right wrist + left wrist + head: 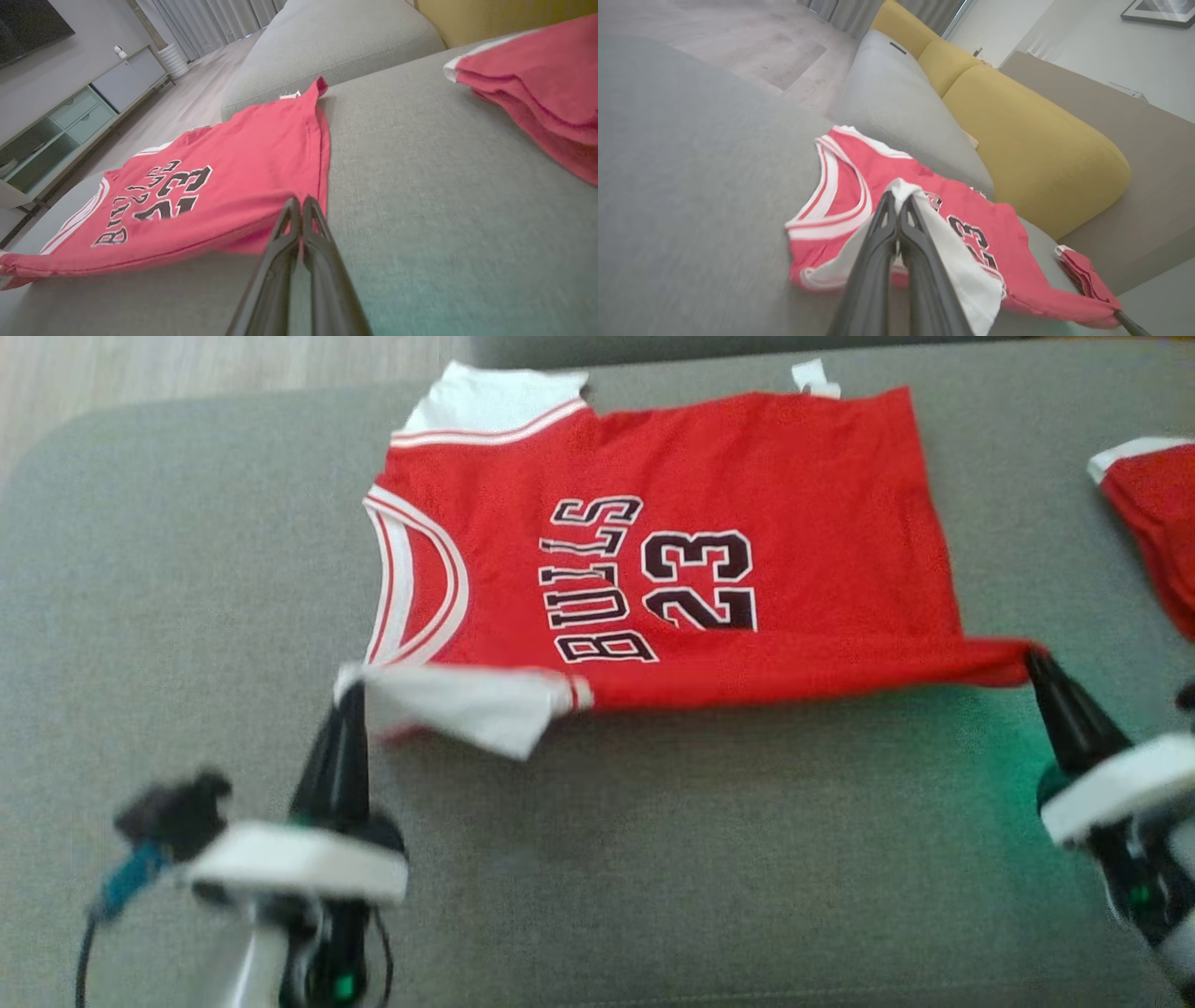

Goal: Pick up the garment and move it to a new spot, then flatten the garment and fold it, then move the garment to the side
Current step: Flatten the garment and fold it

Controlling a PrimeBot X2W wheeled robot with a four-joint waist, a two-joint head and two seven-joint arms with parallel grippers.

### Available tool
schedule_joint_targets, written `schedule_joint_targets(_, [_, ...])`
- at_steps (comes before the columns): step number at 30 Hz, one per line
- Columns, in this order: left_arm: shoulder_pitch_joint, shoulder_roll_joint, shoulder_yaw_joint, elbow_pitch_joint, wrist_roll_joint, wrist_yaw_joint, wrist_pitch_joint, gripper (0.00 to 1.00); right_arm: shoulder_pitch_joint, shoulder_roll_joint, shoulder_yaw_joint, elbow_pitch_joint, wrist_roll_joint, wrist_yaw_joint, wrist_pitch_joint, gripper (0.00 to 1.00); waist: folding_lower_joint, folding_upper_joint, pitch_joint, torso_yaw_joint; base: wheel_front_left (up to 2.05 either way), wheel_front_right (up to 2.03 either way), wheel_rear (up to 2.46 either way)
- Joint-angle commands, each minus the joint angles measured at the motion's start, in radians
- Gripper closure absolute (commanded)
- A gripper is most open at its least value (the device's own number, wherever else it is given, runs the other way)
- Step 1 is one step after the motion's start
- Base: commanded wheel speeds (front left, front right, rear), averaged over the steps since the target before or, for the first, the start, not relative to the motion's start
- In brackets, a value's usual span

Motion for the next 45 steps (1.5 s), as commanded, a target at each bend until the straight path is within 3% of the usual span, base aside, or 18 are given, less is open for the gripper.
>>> schedule_joint_targets(1, [-0.054, 0.0, 0.03, -0.02, 0.004, -0.006, -0.002, 1.0, -0.04, -0.02, -0.003, -0.017, -0.011, 0.007, 0.001, 1.0, 0.0001, -0.0001, 0.025, 0.003, 0.0, 0.0, 0.0])
schedule_joint_targets(8, [-0.32, 0.022, 0.027, 0.13, 0.068, -0.021, -0.044, 1.0, -0.233, 0.012, 0.025, 0.032, -0.058, 0.007, 0.053, 1.0, 0.0001, -0.0001, 0.122, 0.009, 0.0, 0.0, 0.0])
schedule_joint_targets(19, [-0.553, 0.043, 0.01, 0.347, 0.148, -0.051, -0.088, 1.0, -0.364, 0.028, 0.078, 0.118, -0.082, 0.007, 0.055, 1.0, 0.0001, -0.0001, 0.192, 0.02, 0.0, 0.0, 0.0])
schedule_joint_targets(20, [-0.564, 0.044, 0.008, 0.366, 0.151, -0.054, -0.089, 1.0, -0.37, 0.031, 0.083, 0.123, -0.08, 0.007, 0.053, 0.84, 0.0001, -0.0001, 0.194, 0.019, 0.0, 0.0, 0.0])
schedule_joint_targets(21, [-0.573, 0.044, 0.006, 0.381, 0.153, -0.058, -0.09, 0.87, -0.375, 0.034, 0.088, 0.128, -0.078, 0.007, 0.05, 0.38, 0.0001, -0.0001, 0.195, 0.018, 0.0, 0.0, 0.0])
schedule_joint_targets(22, [-0.58, 0.043, 0.007, 0.394, 0.148, -0.062, -0.091, 0.52, -0.378, 0.037, 0.09, 0.136, -0.075, 0.007, 0.043, 0.0, 0.0001, -0.0001, 0.196, 0.017, 0.0, 0.0, 0.0])
schedule_joint_targets(23, [-0.584, 0.041, 0.007, 0.408, 0.143, -0.066, -0.092, 0.0, -0.38, 0.041, 0.091, 0.143, -0.073, 0.007, 0.034, 0.0, 0.0001, -0.0001, 0.194, 0.015, 0.0, 0.0, 0.0])
schedule_joint_targets(30, [-0.486, 0.049, 0.025, 0.346, 0.191, -0.055, -0.094, 0.0, -0.34, 0.046, 0.079, 0.118, -0.052, 0.007, -0.027, 0.0, 0.0001, -0.0001, 0.167, 0.006, 0.0, 0.0, 0.0])
schedule_joint_targets(36, [-0.322, 0.038, 0.007, 0.351, 0.205, -0.007, -0.079, 0.0, -0.27, 0.048, 0.035, 0.056, -0.048, 0.007, -0.046, 0.0, 0.0001, -0.0001, 0.17, -0.005, 0.0, 0.0, 0.0])
schedule_joint_targets(40, [-0.312, 0.045, 0.008, 0.398, 0.23, 0.051, -0.058, 0.0, -0.244, 0.057, 0.015, 0.039, -0.061, 0.007, -0.048, 0.0, 0.0001, -0.0001, 0.177, -0.016, 0.0, 0.0, 0.0])
schedule_joint_targets(45, [-0.328, 0.047, 0.015, 0.441, 0.234, 0.08, -0.054, 0.0, -0.234, 0.07, 0.008, 0.037, -0.076, 0.007, -0.049, 0.0, 0.0001, -0.0001, 0.176, -0.028, 0.0, 0.0, 0.0])
